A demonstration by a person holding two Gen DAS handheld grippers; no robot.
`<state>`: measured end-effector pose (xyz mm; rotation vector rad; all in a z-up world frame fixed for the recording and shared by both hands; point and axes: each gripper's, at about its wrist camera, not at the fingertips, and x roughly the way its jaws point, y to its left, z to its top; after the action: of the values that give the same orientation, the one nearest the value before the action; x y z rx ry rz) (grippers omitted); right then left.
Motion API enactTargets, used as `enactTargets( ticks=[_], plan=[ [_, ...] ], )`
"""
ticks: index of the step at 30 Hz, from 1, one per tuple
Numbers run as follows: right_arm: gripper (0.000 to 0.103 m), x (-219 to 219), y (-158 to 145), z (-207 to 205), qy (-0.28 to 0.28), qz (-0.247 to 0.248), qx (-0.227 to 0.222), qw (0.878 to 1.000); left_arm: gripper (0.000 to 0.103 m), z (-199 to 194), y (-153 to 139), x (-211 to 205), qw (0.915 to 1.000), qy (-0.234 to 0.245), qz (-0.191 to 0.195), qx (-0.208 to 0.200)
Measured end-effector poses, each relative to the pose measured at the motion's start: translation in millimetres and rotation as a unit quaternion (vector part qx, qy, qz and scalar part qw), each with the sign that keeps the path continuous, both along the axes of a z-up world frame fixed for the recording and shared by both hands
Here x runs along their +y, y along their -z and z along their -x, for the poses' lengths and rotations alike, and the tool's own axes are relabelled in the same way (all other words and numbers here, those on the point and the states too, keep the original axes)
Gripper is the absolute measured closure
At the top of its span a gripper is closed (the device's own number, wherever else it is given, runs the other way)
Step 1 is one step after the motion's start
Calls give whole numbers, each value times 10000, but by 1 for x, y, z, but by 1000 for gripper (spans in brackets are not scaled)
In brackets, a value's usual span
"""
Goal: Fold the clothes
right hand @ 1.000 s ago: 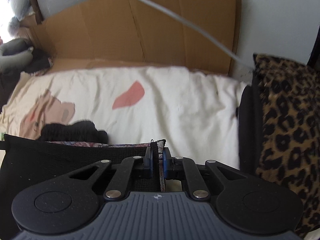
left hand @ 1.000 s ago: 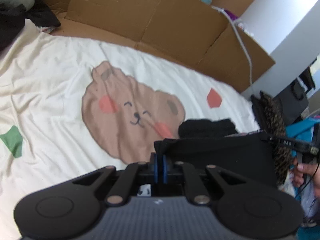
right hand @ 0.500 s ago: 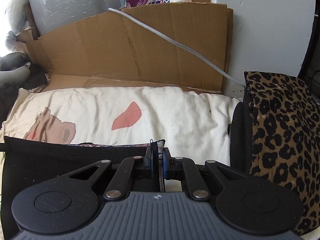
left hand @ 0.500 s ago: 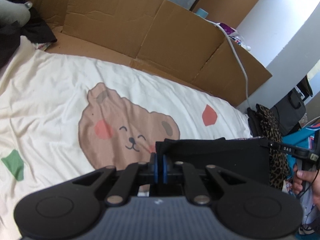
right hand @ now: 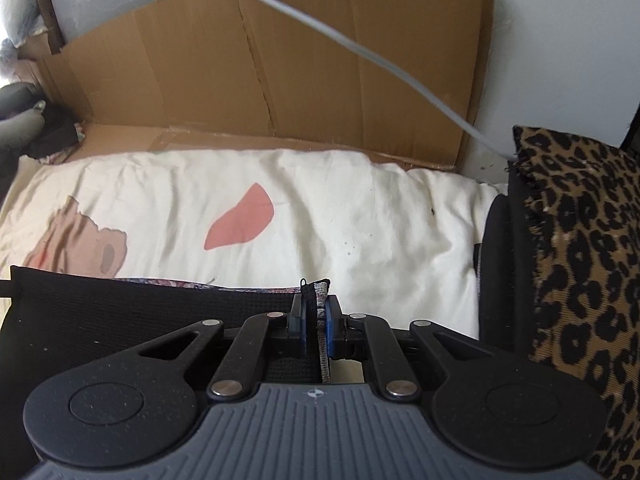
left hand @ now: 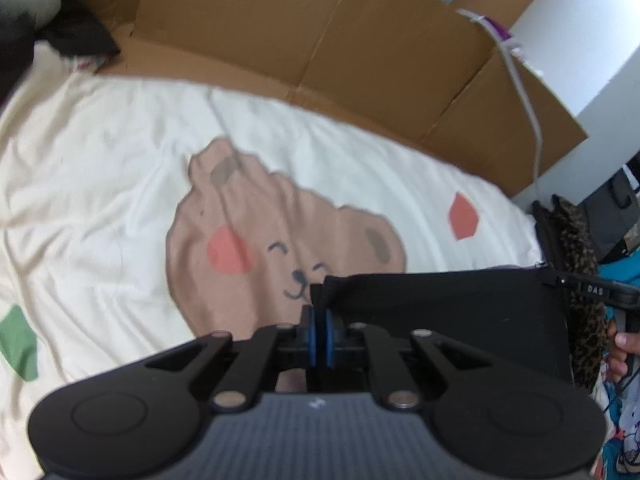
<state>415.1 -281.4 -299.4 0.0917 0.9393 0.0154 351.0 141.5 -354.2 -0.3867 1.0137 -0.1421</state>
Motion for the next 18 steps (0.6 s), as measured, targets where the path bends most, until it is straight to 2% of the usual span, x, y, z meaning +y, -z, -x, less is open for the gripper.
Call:
enactTargets(
  ticks=[4,5,7,9,11,14,16,18],
  plan=[
    [96,5,14,-5,-37,21,117,9999,98,-4,18,-1,9997,19,-58,223],
    [96,5,17,-6,-27,13,157,9999,101,-4,21,-1,9996,15,-118,271],
    [96,5,24,-9,-3,9,235,9997,103,-4,27,3,9981,-181,-402,435],
    [95,4,34,-10,3,-65,283,9996,103,-2,27,11,9987,-208,-268,386],
    [93,3,38,-9,-31,-199,264,9994,103,0,20,10,9982,-187,-476,311],
    [87,-2,29,-4,73,-247,118,9996,103,2,7,9,9986,-193,-464,147],
    [80,-7,18,0,170,-280,-68,9994,102,1,-3,3,9989,-118,-444,10],
    [78,-10,6,5,260,-285,-250,9989,100,-1,-12,-7,9992,2,-379,-101]
  ],
)
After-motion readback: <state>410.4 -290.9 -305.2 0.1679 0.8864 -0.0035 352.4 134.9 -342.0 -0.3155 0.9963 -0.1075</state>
